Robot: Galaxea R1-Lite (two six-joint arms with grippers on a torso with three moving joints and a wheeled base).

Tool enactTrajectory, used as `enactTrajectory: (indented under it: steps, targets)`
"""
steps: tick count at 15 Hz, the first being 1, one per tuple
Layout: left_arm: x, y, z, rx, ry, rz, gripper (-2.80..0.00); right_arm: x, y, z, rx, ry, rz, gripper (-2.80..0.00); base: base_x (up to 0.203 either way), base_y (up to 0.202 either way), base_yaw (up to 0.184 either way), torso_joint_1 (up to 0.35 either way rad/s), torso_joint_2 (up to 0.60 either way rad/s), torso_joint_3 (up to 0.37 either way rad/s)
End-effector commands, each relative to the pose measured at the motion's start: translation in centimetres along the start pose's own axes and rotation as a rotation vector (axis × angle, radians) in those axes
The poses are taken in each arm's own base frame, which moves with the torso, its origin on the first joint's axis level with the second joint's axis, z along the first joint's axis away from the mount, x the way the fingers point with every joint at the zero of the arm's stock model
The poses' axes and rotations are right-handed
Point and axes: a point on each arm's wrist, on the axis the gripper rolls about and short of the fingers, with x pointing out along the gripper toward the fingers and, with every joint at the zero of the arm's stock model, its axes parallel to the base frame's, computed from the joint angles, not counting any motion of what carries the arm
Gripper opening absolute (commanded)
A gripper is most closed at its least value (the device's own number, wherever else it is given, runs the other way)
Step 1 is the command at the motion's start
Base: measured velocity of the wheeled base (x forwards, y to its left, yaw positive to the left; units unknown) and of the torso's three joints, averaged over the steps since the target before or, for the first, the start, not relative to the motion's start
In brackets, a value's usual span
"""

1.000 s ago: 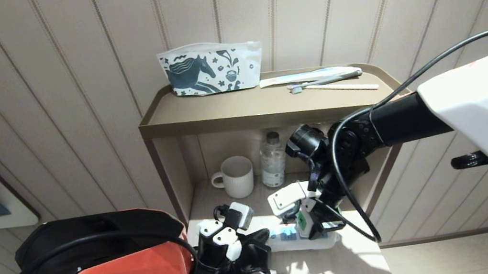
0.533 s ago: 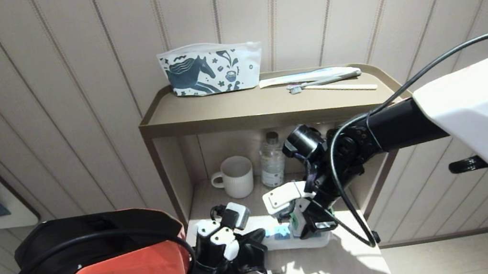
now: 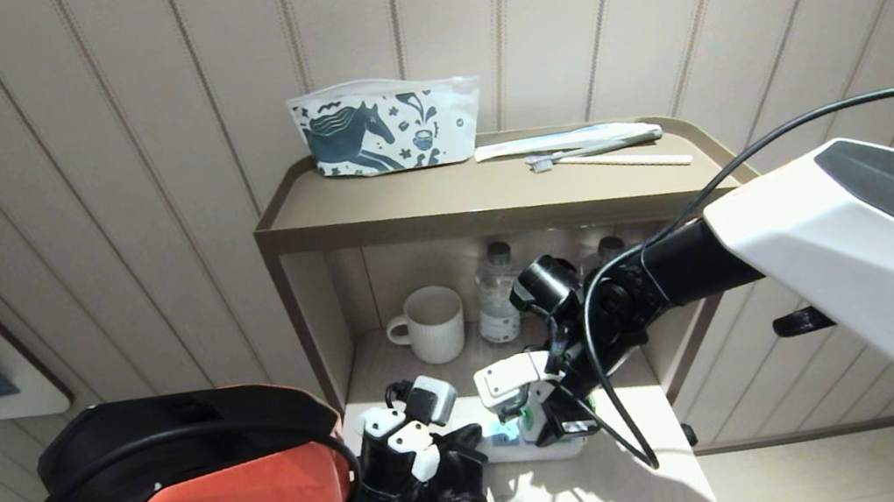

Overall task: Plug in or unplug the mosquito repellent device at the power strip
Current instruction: Hold the socket with your left hand and unplug it with your right hand

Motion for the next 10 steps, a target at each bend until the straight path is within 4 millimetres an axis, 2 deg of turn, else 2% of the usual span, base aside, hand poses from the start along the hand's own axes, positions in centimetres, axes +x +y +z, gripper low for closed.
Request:
enactTrajectory:
  steps: [1, 7, 10]
  targets:
    - [0.2, -0.1, -0.3, 0.001, 0.001, -0.002, -2.8, 0.7, 0.2, -0.2, -0.002, 0.008, 0.02, -2.8, 0.0, 0.0, 0.0, 0.0, 0.0, 0.0]
    - [0.7, 0.1, -1.8, 0.014, 0.05, 0.006, -2.8, 0.4, 0.1, -0.2, -0.003, 0.005, 0.011, -2.8, 0.0, 0.0, 0.0, 0.0, 0.0, 0.0]
    - [0.8, 0.1, -1.9, 0.038, 0.068, 0.008, -2.8, 0.3, 0.0, -0.2, -0.003, 0.002, 0.009, -2.8, 0.0, 0.0, 0.0, 0.0, 0.0, 0.0]
